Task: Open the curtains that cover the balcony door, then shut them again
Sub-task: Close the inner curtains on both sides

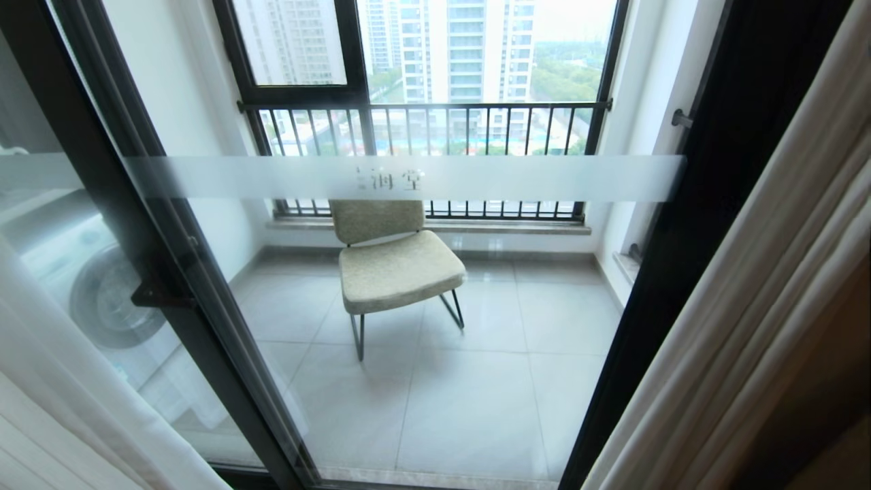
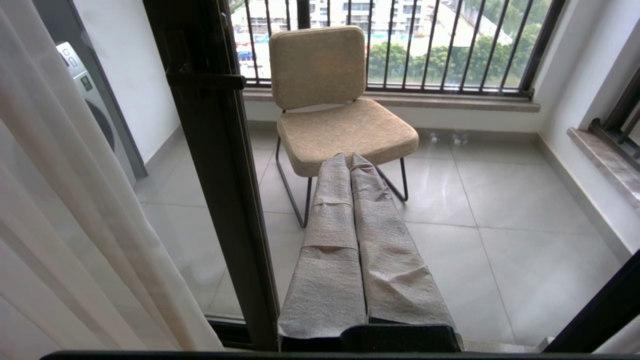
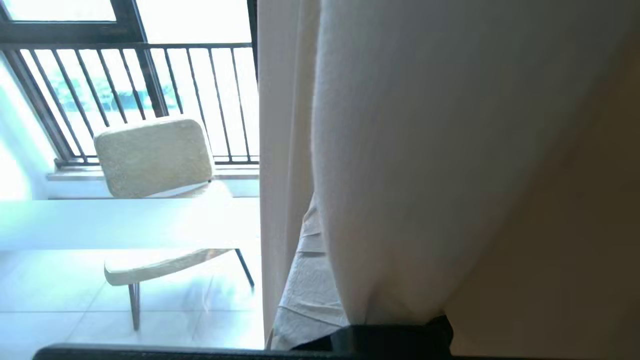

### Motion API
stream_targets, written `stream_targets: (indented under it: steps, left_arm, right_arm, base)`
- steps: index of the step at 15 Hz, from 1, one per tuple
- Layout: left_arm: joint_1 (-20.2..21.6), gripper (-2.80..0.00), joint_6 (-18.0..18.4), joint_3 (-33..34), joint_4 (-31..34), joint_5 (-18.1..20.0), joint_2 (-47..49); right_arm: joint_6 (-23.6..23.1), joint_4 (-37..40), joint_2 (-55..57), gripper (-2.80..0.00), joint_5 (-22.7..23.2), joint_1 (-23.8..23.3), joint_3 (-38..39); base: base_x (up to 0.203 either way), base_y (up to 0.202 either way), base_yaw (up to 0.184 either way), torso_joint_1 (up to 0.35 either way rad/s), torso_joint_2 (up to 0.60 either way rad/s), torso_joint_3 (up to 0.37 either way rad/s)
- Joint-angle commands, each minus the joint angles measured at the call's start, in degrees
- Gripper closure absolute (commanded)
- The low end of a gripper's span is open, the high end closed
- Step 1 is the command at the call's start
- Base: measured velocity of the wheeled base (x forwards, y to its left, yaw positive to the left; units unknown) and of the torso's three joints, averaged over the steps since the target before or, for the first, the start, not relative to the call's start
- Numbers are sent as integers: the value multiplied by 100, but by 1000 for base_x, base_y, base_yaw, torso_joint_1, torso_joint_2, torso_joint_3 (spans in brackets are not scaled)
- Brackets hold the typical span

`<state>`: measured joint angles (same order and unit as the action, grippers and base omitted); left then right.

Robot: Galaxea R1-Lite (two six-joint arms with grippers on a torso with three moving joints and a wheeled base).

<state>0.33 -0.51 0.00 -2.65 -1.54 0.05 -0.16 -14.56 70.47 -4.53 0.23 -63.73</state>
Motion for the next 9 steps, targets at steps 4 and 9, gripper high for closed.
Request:
stream_targets:
  steps: [4,9]
  left_arm:
    - [2,0,-2,0,-4,-4,-5]
    - [2,0,-2,0,1,-4,-5]
  right_arm:
    - [70,-27,33,0,-780,809,130]
    - [157,-47,160,0,-1164,961,124]
  base:
    - [0,0,0,0,0,0]
    - [0,0,0,0,0,0]
